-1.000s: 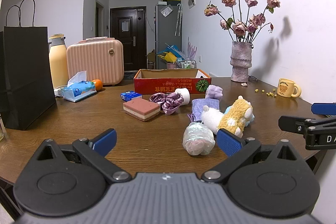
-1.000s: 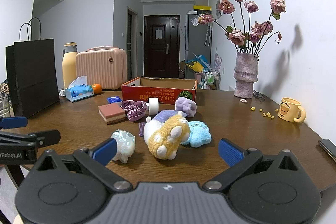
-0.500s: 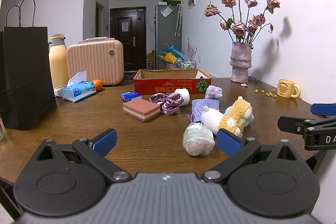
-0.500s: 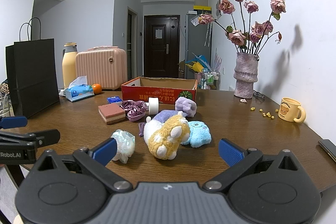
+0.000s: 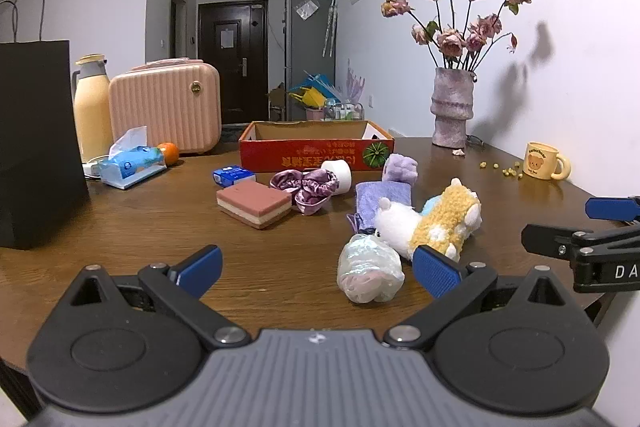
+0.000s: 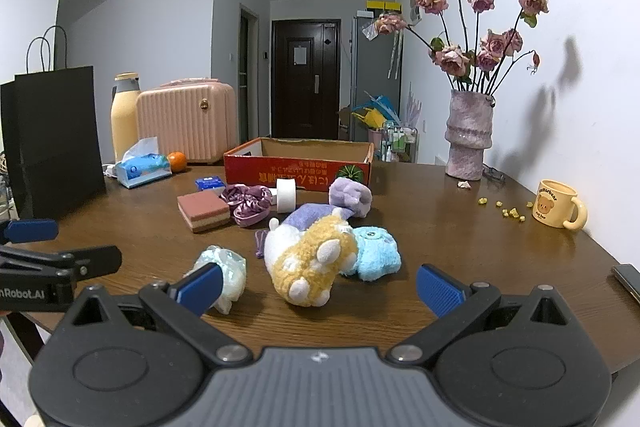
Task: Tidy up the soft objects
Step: 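Reach the left tool to the clear plastic bag while the right tool approaches the yellow alpaca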
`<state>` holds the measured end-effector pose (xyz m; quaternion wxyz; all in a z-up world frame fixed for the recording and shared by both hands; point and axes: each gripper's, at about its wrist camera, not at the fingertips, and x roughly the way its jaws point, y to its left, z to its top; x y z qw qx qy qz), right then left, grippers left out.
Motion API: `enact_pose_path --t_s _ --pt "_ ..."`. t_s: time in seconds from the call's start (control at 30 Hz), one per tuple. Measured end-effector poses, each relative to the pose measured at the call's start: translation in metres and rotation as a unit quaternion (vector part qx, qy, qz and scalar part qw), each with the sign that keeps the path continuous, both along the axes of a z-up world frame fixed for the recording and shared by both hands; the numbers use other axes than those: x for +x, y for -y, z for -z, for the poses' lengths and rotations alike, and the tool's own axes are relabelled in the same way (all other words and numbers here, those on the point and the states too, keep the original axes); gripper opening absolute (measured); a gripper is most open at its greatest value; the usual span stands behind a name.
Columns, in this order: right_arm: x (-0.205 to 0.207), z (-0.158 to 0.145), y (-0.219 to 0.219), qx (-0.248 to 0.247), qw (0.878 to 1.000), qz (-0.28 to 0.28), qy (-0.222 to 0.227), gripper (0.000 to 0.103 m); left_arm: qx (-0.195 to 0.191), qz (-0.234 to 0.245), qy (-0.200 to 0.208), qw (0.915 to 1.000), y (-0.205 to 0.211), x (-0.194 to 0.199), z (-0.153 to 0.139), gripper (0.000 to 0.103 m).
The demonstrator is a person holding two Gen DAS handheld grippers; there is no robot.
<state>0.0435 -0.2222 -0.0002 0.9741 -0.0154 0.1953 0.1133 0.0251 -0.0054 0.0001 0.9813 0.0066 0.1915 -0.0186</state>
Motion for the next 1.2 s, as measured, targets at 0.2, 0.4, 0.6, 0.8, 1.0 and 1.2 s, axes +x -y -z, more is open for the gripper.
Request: enact_pose_path --t_s 0.2,0.4,0.6,0.8,1.0,1.2 --pt "0.014 0.005 0.000 0.001 1.000 0.002 -0.010 0.103 0.001 0.006 -0.010 0.9999 0.001 0.016 0.004 0.103" --pt "0.027 0.010 0.001 0.000 1.000 0.004 -0.021 0.103 -0.001 0.008 -0.022 0.9997 0.002 0.032 0.009 0.103" --pt "0.042 0.014 0.006 0.001 0.999 0.007 -0.033 0.103 -0.003 0.010 -0.036 0.9993 0.005 0.048 0.014 0.103" --pt "0.059 0.021 0.010 0.004 0.999 0.008 -0.047 0.103 -0.003 0.012 -0.051 0.9986 0.010 0.065 0.019 0.103" --pt "0.075 0.030 0.013 0.008 0.998 0.006 -0.063 0.103 -0.001 0.013 -0.070 0.9974 0.014 0.081 0.026 0.103" --pt "0.090 0.040 0.017 0.015 0.997 0.003 -0.079 0.103 0.006 0.018 -0.090 0.9958 0.020 0.096 0.033 0.103"
